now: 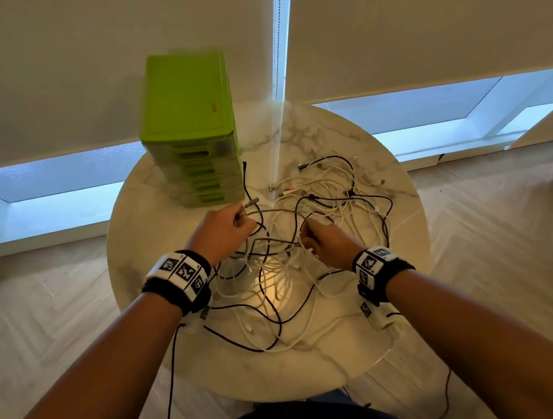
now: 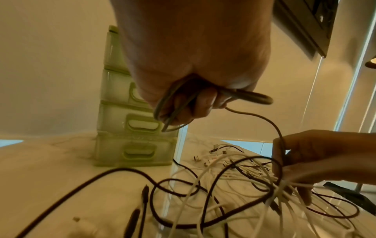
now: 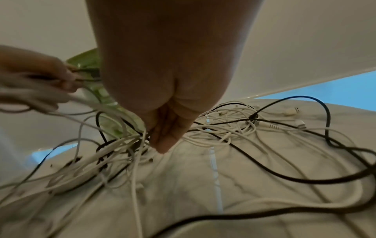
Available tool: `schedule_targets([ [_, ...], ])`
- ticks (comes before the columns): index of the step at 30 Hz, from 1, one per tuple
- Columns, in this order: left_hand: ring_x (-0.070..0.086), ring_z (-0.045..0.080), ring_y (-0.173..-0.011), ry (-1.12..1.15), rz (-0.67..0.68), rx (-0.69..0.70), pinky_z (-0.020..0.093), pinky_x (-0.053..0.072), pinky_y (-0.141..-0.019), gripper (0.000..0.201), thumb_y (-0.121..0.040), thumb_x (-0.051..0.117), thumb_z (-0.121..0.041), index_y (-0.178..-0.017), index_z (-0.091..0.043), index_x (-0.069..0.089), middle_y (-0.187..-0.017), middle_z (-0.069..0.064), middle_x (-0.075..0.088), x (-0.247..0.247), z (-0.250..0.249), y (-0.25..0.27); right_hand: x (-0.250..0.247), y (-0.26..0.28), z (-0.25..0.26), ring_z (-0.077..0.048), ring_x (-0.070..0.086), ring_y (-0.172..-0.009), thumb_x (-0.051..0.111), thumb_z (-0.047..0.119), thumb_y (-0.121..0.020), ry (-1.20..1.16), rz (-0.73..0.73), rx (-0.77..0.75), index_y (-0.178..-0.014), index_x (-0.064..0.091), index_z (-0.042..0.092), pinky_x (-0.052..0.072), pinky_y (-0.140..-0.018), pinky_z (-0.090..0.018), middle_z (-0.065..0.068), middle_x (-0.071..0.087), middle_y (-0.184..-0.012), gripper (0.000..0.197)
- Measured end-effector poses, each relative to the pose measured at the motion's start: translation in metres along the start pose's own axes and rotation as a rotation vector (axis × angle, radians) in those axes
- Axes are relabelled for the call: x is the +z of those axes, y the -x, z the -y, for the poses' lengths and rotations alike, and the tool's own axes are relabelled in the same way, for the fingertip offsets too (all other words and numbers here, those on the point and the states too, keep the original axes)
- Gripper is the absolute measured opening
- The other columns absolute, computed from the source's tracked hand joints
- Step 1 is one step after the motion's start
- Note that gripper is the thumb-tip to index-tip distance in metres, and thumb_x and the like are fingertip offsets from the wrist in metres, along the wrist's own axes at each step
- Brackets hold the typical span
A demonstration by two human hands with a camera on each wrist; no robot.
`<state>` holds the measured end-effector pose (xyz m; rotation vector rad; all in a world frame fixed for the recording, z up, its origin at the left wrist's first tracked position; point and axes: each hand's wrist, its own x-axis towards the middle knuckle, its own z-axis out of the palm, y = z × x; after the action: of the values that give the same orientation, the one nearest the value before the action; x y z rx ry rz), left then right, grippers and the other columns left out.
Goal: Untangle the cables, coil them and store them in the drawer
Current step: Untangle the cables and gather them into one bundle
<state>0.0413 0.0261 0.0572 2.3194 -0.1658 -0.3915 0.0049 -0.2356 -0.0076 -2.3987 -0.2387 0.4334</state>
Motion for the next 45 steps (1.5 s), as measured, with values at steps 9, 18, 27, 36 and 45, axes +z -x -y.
schedule_targets([
  [9,0.057,0.014,-0.073,-0.023,0.064,0.049,0.028,0.043,-0.064,0.008,-0.096,0.057,-0.022,-0.104,-0.023,0.056,-0.082,-0.008,0.060,0.021,-0.002,-0.003,-0.011,0.004,0.016,-0.018,0.058,-0.075,0.050,0.012,-0.102,-0.042,-0.348,-0.128,-0.104,0.053,0.011,0.046,-0.066,-0.025,-0.001,0.062,-0.091,0.004],
  [18,0.059,0.019,-0.084,0.043,0.004,0.159,0.033,0.046,-0.073,0.018,-0.101,0.053,-0.018,-0.111,-0.015,0.067,-0.098,0.004,0.065,0.034,-0.006,-0.017,-0.037,0.003,-0.016,-0.025,0.063,-0.085,0.050,0.018,-0.102,0.138,-0.240,0.083,-0.119,0.056,0.011,0.040,-0.071,-0.029,-0.008,0.069,-0.101,0.019],
  [27,0.055,0.011,-0.095,0.067,0.021,0.453,0.009,0.039,-0.083,0.022,-0.104,0.058,-0.021,-0.119,-0.009,0.069,-0.105,0.001,0.064,0.052,-0.055,-0.034,-0.069,0.031,-0.036,-0.019,0.066,-0.089,0.056,0.004,-0.088,0.164,0.094,0.165,-0.114,0.058,0.024,0.054,-0.076,-0.033,0.004,0.067,-0.100,0.032],
  [36,0.053,0.016,-0.086,0.081,0.135,0.560,0.028,0.039,-0.076,0.032,-0.107,0.051,-0.035,-0.112,-0.009,0.069,-0.096,0.006,0.061,0.116,-0.113,-0.017,-0.083,0.137,-0.017,-0.012,0.057,-0.067,0.038,0.038,-0.108,0.014,-0.275,0.111,-0.119,0.055,0.025,0.046,-0.064,-0.026,0.005,0.061,-0.079,0.023],
  [45,0.054,0.019,-0.087,0.005,0.292,0.620,0.028,0.039,-0.076,0.027,-0.105,0.056,-0.027,-0.106,-0.003,0.069,-0.095,0.008,0.061,0.155,-0.126,0.000,-0.026,0.242,-0.081,-0.026,0.056,-0.122,0.055,0.032,-0.100,0.157,0.234,0.707,-0.141,0.049,0.023,0.048,-0.102,-0.041,-0.006,0.052,-0.143,0.042],
])
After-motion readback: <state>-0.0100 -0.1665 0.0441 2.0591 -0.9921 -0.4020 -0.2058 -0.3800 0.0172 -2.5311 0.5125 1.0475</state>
